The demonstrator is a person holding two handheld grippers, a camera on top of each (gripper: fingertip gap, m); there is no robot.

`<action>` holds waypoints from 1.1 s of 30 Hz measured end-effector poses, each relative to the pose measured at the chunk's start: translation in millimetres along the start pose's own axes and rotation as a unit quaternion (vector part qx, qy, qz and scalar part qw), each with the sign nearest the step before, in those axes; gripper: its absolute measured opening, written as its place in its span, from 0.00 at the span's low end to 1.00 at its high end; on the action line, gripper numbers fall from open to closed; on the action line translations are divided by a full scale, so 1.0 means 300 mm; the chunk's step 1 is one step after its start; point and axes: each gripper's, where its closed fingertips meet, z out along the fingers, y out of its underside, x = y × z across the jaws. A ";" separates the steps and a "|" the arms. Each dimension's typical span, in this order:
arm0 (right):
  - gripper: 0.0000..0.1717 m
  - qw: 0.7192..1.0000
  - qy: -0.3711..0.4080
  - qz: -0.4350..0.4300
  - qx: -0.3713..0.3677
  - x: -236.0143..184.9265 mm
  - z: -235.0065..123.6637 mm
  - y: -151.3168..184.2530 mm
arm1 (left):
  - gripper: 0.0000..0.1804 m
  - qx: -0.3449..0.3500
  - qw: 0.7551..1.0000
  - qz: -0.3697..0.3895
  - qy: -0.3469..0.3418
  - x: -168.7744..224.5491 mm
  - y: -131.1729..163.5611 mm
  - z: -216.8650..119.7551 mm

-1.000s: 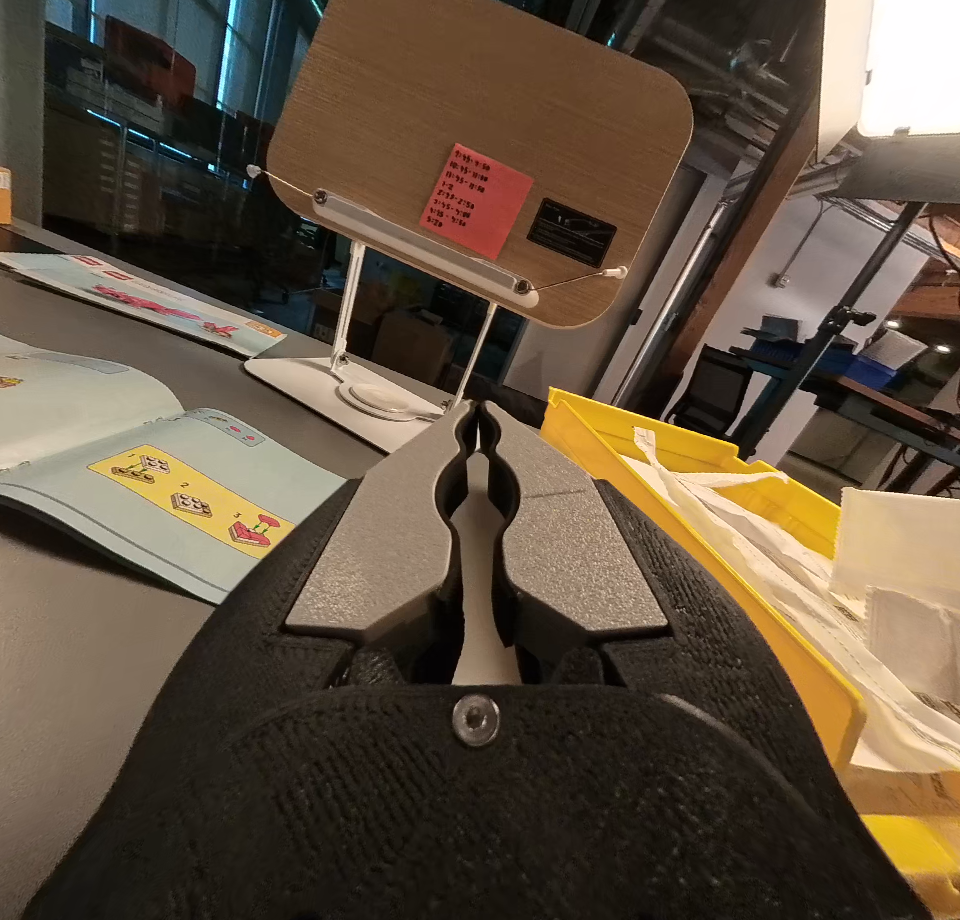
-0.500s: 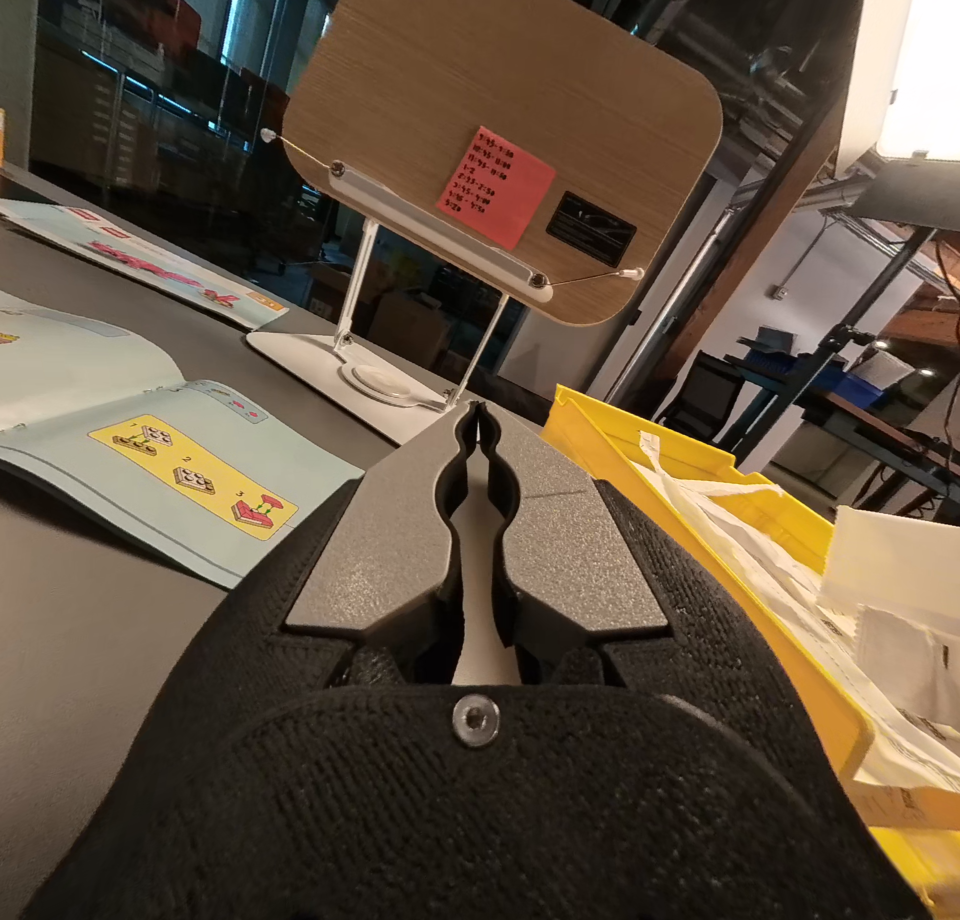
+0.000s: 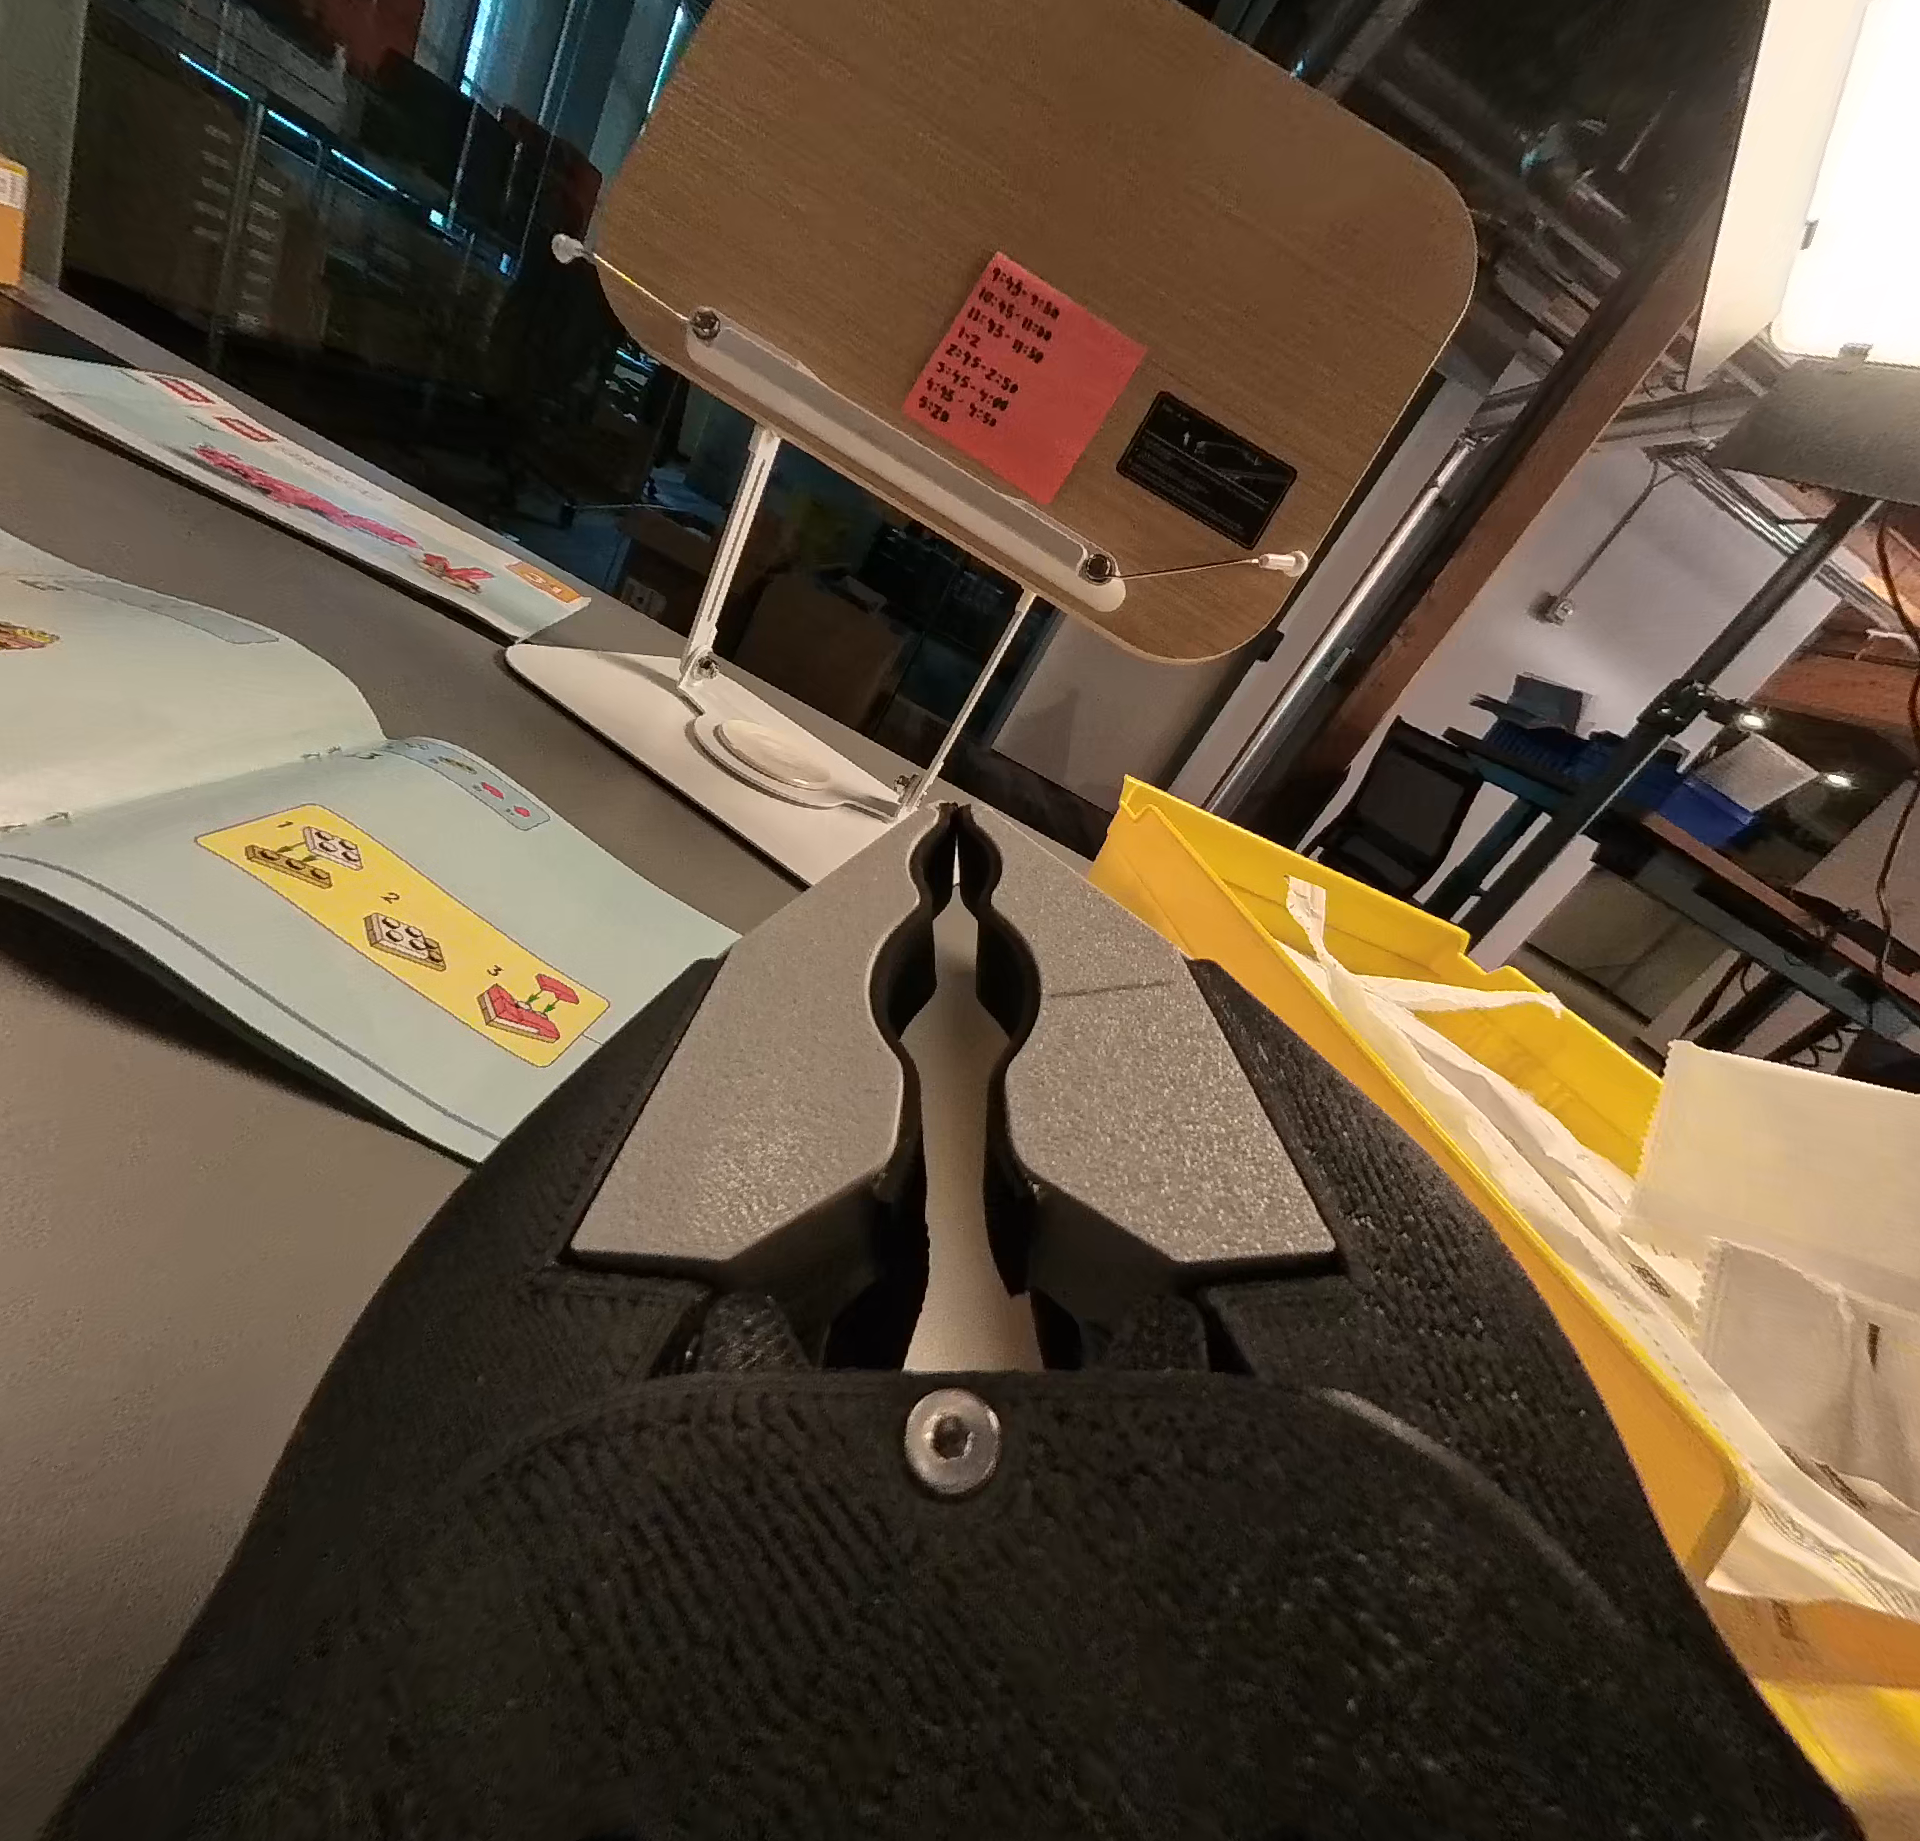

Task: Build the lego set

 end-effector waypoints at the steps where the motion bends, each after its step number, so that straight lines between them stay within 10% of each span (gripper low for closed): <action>1: 0.00 1.000 0.000 0.000 0.000 0.000 0.000 0.000 | 0.13 0.026 1.000 0.009 -0.009 -0.015 -0.047 -0.012; 5: 0.00 1.000 0.000 0.005 0.001 0.000 0.000 -0.002 | 0.13 0.055 0.996 0.070 0.003 0.002 -0.226 0.011; 10: 0.00 1.000 -0.006 0.008 0.005 -0.006 -0.001 -0.007 | 0.11 -0.167 0.969 0.167 0.067 0.069 -0.210 0.235; 18: 0.00 0.999 -0.017 0.031 0.017 -0.006 -0.003 -0.016 | 0.05 -0.532 0.829 0.146 0.094 -0.006 0.062 0.417; 33: 0.00 0.998 -0.038 0.050 0.025 -0.027 0.000 -0.027 | 0.04 -0.592 0.786 0.176 0.025 -0.100 0.154 0.483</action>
